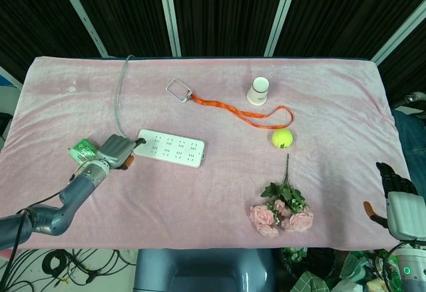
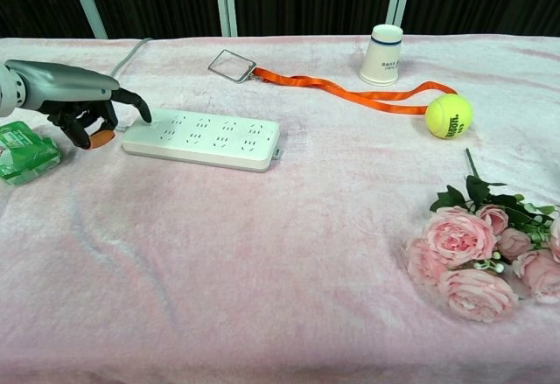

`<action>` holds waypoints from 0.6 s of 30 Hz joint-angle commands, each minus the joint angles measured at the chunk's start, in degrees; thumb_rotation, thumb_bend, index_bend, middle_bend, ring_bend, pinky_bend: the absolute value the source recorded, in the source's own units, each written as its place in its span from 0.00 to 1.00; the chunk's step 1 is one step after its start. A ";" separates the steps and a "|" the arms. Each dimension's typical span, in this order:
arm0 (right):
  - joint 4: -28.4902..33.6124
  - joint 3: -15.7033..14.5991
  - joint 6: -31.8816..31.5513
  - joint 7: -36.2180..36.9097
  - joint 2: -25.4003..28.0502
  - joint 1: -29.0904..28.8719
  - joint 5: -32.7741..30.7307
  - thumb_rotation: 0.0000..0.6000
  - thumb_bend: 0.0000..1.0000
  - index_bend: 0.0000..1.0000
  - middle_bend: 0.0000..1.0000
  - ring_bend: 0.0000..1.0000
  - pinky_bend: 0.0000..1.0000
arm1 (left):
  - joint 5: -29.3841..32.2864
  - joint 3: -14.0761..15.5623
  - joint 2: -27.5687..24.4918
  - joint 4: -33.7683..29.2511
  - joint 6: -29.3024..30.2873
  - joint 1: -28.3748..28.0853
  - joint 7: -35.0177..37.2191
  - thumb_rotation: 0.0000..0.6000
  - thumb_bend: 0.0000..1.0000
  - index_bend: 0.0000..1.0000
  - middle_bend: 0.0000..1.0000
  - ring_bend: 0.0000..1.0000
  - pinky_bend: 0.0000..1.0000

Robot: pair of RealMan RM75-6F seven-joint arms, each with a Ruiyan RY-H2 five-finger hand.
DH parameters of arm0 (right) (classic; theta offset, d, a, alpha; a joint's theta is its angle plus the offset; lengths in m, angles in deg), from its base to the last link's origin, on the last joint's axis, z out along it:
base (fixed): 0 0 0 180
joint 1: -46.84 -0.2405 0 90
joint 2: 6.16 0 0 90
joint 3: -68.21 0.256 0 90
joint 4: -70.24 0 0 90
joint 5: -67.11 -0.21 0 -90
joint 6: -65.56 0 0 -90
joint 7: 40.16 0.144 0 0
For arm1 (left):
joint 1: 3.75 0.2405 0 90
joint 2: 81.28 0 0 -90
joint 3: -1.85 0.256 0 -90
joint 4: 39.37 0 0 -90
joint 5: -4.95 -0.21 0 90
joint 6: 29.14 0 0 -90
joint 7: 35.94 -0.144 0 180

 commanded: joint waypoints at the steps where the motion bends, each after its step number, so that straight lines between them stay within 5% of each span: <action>1: 0.02 0.03 0.02 0.01 0.03 0.00 -0.06 1.00 0.21 0.03 0.09 0.19 0.20 | -0.10 0.05 0.21 0.26 -0.09 -0.05 0.18 1.00 0.59 0.17 0.68 0.75 0.82; 18: 0.03 0.04 0.01 0.16 0.05 0.01 -0.06 1.00 0.21 0.03 0.09 0.19 0.20 | 0.25 0.89 1.89 2.52 -1.16 -0.40 0.55 1.00 0.59 0.19 0.69 0.76 0.82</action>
